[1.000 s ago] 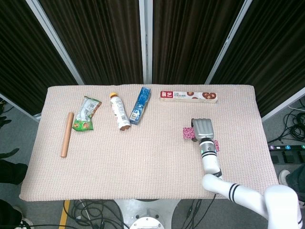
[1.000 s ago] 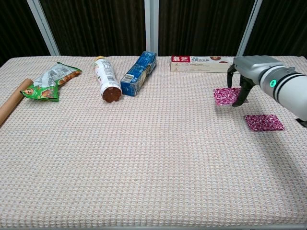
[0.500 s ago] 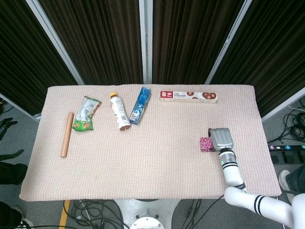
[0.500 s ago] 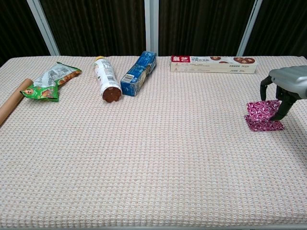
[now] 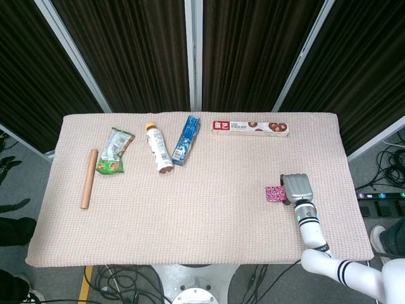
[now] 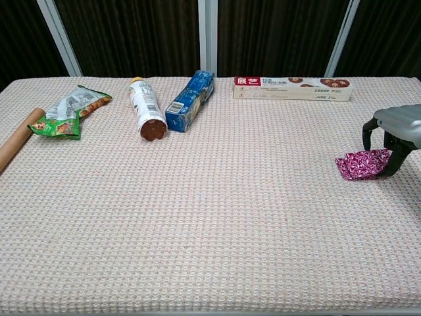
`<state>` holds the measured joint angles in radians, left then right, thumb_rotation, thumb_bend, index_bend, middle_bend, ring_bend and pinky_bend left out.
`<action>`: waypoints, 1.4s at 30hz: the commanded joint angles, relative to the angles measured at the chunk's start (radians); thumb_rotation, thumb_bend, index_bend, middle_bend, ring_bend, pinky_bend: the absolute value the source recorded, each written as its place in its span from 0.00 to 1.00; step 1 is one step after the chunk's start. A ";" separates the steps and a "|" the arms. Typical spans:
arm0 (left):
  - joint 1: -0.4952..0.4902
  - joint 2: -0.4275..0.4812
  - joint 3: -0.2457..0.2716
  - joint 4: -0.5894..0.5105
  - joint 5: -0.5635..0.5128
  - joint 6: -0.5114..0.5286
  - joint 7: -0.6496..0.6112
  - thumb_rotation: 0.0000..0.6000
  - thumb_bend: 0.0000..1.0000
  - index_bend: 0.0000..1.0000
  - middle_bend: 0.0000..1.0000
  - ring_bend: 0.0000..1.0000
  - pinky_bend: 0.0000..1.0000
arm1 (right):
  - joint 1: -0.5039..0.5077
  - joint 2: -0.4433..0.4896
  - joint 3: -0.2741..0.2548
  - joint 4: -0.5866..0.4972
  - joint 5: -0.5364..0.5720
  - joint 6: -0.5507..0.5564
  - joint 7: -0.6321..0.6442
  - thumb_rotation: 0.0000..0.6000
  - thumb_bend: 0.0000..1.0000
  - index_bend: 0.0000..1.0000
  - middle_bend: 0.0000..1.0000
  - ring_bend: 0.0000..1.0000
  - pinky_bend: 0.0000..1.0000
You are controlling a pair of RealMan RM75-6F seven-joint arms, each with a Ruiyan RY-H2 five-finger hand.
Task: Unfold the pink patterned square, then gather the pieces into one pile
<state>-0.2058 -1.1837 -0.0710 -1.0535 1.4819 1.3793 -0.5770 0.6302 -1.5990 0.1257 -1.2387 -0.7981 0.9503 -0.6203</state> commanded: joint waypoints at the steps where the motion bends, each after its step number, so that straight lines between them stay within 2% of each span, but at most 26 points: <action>1: 0.000 -0.002 0.001 0.005 -0.002 -0.004 -0.002 1.00 0.05 0.23 0.23 0.16 0.26 | 0.001 -0.011 0.001 0.013 0.000 -0.007 0.006 0.99 0.00 0.47 1.00 1.00 1.00; 20: 0.002 -0.005 0.002 0.025 -0.002 -0.006 -0.019 1.00 0.05 0.23 0.23 0.17 0.26 | 0.015 -0.030 0.005 0.029 0.025 -0.031 -0.010 0.99 0.00 0.46 1.00 1.00 1.00; 27: 0.003 -0.004 0.003 0.028 -0.002 -0.006 -0.023 1.00 0.05 0.23 0.23 0.17 0.26 | 0.020 -0.025 0.006 0.026 0.032 -0.035 -0.016 0.85 0.00 0.40 1.00 1.00 1.00; 42: 0.005 0.002 0.000 0.020 -0.002 0.002 -0.021 1.00 0.05 0.23 0.23 0.17 0.26 | 0.021 -0.021 -0.004 0.016 0.036 -0.028 -0.026 0.86 0.00 0.40 1.00 1.00 1.00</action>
<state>-0.2004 -1.1818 -0.0711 -1.0330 1.4795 1.3812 -0.5982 0.6509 -1.6198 0.1229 -1.2225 -0.7624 0.9223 -0.6457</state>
